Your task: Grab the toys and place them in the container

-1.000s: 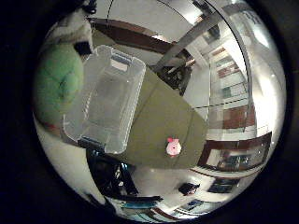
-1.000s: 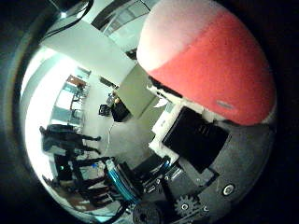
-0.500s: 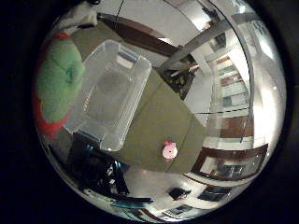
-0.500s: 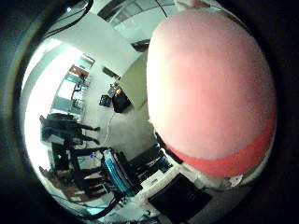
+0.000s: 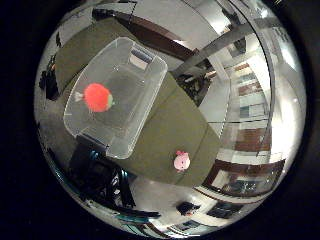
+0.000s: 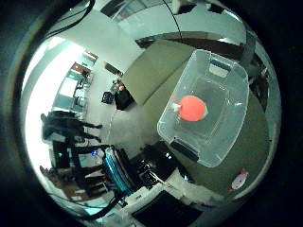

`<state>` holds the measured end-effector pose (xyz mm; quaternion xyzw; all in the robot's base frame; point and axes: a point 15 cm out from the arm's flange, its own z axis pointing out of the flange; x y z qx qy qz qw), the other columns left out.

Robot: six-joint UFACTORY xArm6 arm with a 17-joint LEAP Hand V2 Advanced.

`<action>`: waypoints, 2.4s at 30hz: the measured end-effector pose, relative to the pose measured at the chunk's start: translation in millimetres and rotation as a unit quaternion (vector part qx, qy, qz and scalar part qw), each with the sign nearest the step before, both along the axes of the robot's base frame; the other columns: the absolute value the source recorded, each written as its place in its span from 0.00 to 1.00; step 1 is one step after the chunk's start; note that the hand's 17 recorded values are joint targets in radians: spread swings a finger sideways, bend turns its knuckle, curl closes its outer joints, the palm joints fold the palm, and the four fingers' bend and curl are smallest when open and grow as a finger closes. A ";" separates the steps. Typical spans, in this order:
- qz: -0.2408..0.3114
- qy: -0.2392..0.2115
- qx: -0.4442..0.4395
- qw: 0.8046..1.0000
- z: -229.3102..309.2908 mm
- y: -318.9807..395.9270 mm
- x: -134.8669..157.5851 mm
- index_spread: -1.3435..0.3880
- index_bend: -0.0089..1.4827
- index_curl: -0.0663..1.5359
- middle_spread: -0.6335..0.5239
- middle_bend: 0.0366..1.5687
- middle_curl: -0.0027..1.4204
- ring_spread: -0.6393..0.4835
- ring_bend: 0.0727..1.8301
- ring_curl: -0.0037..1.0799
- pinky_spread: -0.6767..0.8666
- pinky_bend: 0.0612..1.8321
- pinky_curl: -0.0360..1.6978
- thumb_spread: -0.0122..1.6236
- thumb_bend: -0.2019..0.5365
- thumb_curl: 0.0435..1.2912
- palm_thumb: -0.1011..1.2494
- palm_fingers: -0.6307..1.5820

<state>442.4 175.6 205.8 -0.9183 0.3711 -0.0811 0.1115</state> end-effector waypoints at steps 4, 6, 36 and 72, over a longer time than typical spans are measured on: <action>0.000 0.000 -0.001 1.000 -0.7 -1.1 0.4 0.53 0.12 0.26 0.50 0.10 0.24 0.65 0.15 0.26 0.61 0.30 0.15 0.64 0.24 0.19 0.40 0.35; -0.004 0.000 -0.002 1.000 -0.6 -6.0 2.3 0.53 0.12 0.25 0.50 0.10 0.24 0.64 0.15 0.26 0.61 0.30 0.14 0.63 0.24 0.19 0.40 0.36; -0.214 0.057 -0.026 0.975 -54.8 -342.7 40.9 0.54 0.12 0.23 0.51 0.10 0.23 0.65 0.16 0.23 0.62 0.34 0.05 0.64 0.24 0.19 0.39 0.37; -0.392 0.121 -0.001 0.912 -262.9 -587.7 23.1 0.55 0.12 0.24 0.55 0.10 0.23 0.71 0.14 0.23 0.63 0.30 0.04 0.66 0.24 0.19 0.42 0.37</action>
